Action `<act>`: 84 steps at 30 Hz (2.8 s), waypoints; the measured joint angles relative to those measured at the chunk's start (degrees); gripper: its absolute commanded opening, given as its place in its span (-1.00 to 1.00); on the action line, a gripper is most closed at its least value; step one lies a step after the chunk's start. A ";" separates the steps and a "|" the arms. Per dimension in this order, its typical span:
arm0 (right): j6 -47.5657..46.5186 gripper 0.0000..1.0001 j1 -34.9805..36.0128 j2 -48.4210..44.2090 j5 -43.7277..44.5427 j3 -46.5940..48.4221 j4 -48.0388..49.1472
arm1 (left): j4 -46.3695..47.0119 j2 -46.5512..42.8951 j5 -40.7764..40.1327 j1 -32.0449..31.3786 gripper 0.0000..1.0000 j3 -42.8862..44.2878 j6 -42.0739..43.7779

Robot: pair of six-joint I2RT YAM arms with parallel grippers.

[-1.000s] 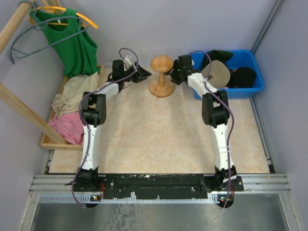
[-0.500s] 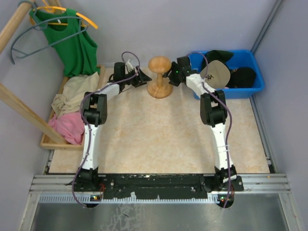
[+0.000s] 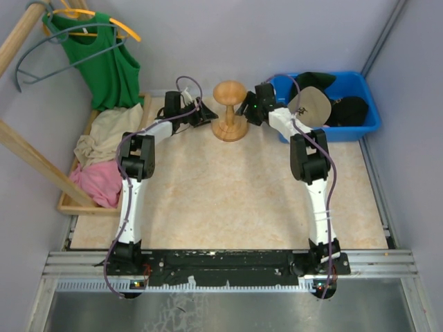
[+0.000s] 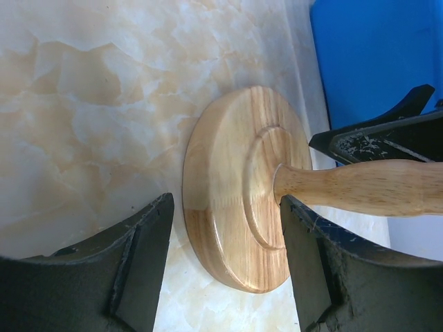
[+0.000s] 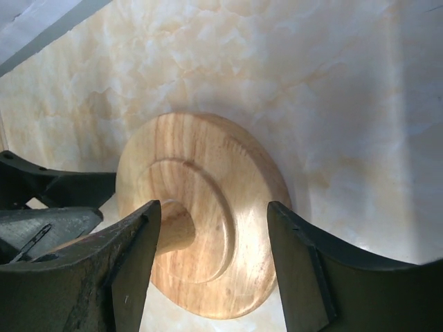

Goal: Stack the hats

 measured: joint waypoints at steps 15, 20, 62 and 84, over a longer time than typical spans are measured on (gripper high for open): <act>-2.99 -0.07 -0.52 4.48 -1.97 5.40 -6.21 | 1.62 1.36 0.63 0.00 0.25 0.96 -0.57; -4.09 -0.06 -0.57 4.57 -3.67 5.22 -5.79 | 1.66 1.62 0.76 0.31 0.21 0.98 -0.57; -4.42 0.02 6.29 -36.24 -10.67 -58.18 7.63 | -6.43 -39.43 -2.73 -6.34 0.24 -55.87 8.22; -9.92 0.67 -5.70 -52.63 4.94 -37.62 -8.87 | -15.58 -55.30 -9.03 -0.59 0.35 -49.20 15.50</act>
